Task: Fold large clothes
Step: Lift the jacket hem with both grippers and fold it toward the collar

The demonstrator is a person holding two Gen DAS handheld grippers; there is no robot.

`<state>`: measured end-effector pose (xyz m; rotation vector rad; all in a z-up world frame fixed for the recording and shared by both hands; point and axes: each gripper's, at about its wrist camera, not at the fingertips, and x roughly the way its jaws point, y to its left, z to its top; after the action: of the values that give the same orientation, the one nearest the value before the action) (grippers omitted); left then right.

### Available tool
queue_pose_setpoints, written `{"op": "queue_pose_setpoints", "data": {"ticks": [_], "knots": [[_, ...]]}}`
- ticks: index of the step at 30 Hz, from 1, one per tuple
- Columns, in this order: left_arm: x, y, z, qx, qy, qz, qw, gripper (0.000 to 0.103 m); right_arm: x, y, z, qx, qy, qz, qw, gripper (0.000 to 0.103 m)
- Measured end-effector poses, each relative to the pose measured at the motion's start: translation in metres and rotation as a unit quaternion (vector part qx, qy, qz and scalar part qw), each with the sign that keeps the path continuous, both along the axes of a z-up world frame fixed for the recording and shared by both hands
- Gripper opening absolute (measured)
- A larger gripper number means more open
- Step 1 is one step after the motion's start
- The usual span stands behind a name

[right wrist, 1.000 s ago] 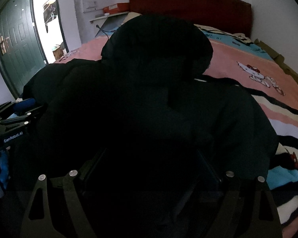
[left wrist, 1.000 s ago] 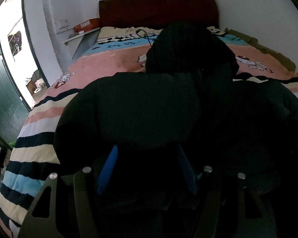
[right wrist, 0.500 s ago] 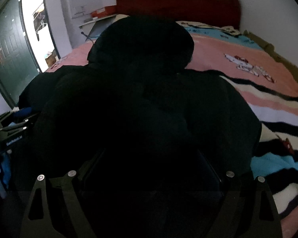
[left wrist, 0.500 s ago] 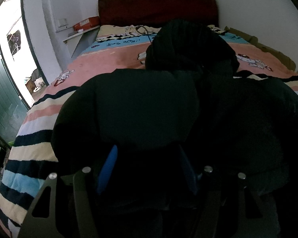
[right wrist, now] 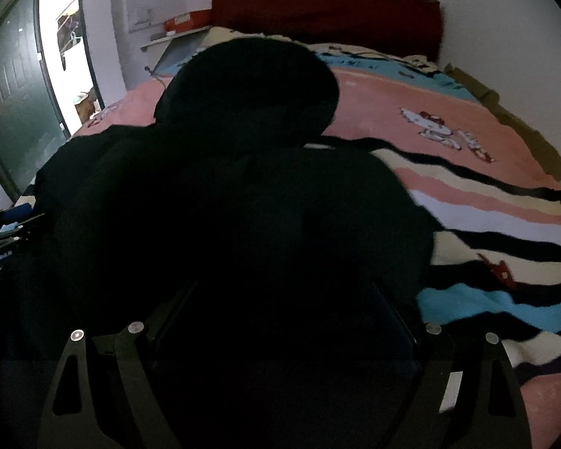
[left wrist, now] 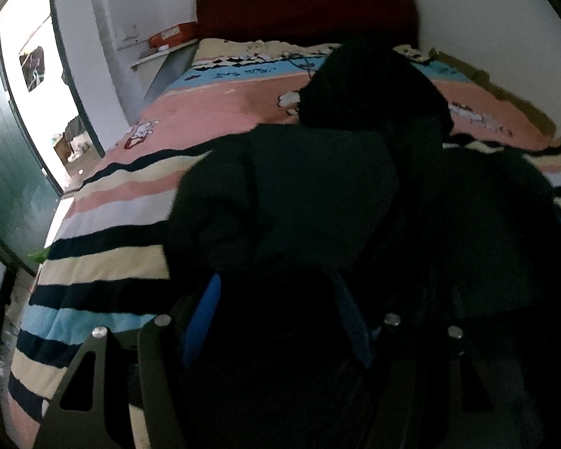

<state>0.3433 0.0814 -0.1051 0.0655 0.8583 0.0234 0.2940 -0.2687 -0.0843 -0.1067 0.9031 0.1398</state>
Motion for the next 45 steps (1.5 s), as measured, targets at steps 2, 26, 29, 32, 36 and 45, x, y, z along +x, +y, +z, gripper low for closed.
{"op": "queue_pose_setpoints", "data": {"ticks": [2,26,29,32,36,45], "knots": [[0.003,0.011,0.012,-0.008,-0.001,-0.001,1.0000,0.061,-0.001,-0.006,0.010,-0.003,-0.006,-0.002,1.000,0.087],[0.337,-0.040,0.067,-0.122,-0.007,-0.087,0.9887,0.061,0.308,-0.034,0.036,0.084,-0.051,-0.031,0.995,0.090],[0.365,-0.049,0.049,-0.136,-0.001,-0.081,0.9874,0.061,0.341,-0.026,0.012,0.095,-0.044,-0.040,0.994,0.090],[0.383,-0.058,0.027,-0.144,0.011,-0.084,0.9859,0.061,0.367,-0.016,-0.010,0.099,-0.028,-0.033,0.994,0.090],[0.395,-0.074,0.003,-0.130,0.030,-0.100,0.9859,0.061,0.386,-0.005,-0.031,0.087,-0.015,-0.021,0.996,0.090],[0.381,-0.076,0.008,-0.114,0.032,-0.095,0.9884,0.014,0.376,0.008,-0.024,0.108,-0.018,0.021,0.994,0.013]]}}
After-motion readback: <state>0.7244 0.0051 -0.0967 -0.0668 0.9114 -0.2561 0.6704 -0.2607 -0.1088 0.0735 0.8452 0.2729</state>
